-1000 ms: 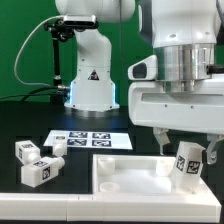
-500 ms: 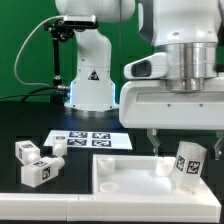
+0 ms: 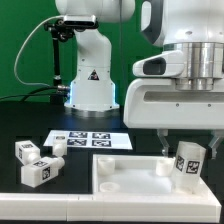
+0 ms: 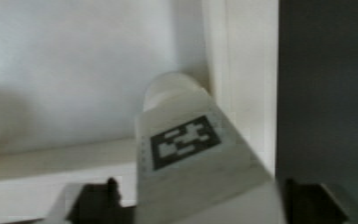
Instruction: Assemble one leg
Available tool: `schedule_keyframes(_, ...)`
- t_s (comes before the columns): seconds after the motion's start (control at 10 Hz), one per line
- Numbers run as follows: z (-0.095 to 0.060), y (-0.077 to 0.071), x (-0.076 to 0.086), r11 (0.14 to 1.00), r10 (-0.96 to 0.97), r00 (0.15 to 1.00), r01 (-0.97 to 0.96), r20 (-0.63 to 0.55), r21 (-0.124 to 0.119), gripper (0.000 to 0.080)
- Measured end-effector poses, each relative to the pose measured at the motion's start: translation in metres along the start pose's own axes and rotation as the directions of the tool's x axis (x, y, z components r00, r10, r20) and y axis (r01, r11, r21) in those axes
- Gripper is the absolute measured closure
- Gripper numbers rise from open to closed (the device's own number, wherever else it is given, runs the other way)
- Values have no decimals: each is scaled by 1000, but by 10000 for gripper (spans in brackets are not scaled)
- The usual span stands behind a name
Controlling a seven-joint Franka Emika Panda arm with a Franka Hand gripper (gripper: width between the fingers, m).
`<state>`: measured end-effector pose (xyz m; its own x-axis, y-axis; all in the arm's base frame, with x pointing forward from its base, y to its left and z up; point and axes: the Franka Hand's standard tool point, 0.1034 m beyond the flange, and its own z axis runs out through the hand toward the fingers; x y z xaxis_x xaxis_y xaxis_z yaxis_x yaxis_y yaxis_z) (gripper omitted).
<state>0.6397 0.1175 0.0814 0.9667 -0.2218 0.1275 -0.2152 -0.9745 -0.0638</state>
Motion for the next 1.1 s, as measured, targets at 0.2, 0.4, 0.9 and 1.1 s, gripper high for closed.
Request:
schedule_keyframes(0.2,0,4,1,987,161,987,-161,-1,-4,510)
schedule_keyframes(0.4,2,6,3,937,349,937,-349,1,0,510)
schedule_keyframes(0.9,4,7,1,359,931,359,-933,60,11,509)
schedule_keyframes(1.1,4,7,1,354,933,354,-935,63,10,509)
